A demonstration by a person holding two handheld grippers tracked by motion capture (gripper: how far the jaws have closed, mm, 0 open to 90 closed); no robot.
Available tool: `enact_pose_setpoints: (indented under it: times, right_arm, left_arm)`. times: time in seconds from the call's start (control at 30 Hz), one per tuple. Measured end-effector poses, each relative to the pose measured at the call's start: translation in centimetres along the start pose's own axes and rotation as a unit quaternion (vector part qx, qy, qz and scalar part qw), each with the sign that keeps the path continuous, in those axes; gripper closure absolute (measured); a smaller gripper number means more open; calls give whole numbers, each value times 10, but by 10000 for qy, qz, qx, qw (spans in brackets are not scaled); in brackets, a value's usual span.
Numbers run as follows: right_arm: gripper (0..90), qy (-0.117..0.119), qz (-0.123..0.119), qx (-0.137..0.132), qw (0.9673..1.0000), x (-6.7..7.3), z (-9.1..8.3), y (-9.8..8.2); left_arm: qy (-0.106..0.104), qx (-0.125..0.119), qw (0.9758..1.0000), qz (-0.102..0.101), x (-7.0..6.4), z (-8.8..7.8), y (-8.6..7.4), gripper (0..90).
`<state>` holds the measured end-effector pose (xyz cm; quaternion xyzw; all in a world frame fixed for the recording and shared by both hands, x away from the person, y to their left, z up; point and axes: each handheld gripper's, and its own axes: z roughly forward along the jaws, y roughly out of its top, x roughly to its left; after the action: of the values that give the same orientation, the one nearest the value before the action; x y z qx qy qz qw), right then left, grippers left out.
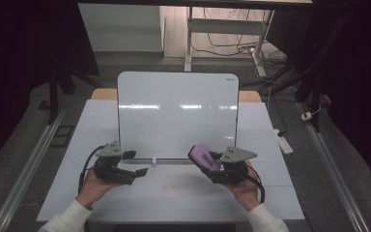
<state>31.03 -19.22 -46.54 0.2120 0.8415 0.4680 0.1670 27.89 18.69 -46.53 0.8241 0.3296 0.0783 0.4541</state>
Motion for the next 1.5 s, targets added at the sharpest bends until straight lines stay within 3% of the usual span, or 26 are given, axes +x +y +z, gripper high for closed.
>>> enact_pose_setpoints:
  times: [0.47,0.73,0.9,1.13,1.23,1.33,1.5]
  right_arm:
    - [396,299,-197,130,9993,2,11,5]
    - [396,467,-350,214,9981,6,17,7]
    - [396,686,-400,265,9965,4,21,6]
    - [396,1144,-646,371,9906,10,25,7]
    - [396,1330,-777,406,9872,15,27,8]
    - [396,1487,-891,440,9839,18,28,9]
    - [396,1662,-965,432,9804,21,28,9]
  left_arm:
    - [-294,6,9986,437,-14,16,26,192]
    - [-555,181,9956,729,-22,36,39,189]
    - [-761,245,9935,809,-24,45,44,195]
    - [-1116,424,9870,1080,-29,58,49,212]
    - [-1220,471,9854,1092,-30,63,50,220]
    - [-1425,507,9821,1121,-32,67,50,239]
    - [-1557,636,9782,1221,-35,73,50,331]
